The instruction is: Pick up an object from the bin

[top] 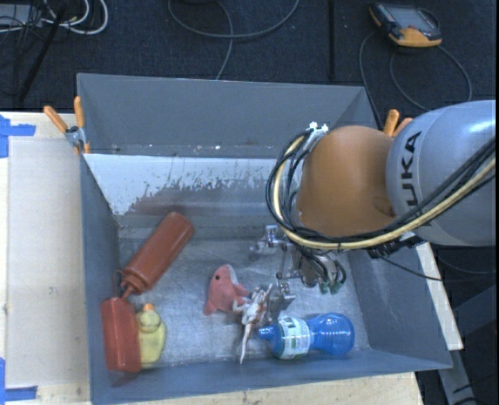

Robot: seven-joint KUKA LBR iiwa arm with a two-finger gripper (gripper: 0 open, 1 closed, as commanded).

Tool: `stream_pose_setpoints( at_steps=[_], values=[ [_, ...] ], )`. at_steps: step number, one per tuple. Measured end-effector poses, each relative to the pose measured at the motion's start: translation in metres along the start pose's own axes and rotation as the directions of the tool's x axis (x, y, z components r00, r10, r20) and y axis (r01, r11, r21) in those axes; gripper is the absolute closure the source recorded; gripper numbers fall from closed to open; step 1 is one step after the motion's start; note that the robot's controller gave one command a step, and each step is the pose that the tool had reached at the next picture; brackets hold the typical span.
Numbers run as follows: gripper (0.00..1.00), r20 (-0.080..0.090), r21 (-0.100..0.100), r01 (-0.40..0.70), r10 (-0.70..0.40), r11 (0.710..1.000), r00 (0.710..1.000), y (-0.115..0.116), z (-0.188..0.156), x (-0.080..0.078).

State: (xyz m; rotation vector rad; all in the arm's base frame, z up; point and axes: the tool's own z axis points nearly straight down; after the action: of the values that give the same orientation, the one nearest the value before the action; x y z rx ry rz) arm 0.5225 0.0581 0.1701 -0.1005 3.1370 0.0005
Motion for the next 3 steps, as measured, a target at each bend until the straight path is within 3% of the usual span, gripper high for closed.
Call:
stream_pose_setpoints(
  at_steps=[1, 2, 3],
  values=[
    [0.0, -0.01, 0.0, 0.015, -0.015, 1.0, 1.0, -0.009, 0.036, 0.002],
    [0.0, -0.006, 0.0, -0.011, 0.011, 1.0, 1.0, -0.02, 0.037, 0.014],
    [0.0, -0.001, 0.0, 0.187, -0.187, 0.982, 0.982, -0.023, 0.093, 0.004]
  ],
)
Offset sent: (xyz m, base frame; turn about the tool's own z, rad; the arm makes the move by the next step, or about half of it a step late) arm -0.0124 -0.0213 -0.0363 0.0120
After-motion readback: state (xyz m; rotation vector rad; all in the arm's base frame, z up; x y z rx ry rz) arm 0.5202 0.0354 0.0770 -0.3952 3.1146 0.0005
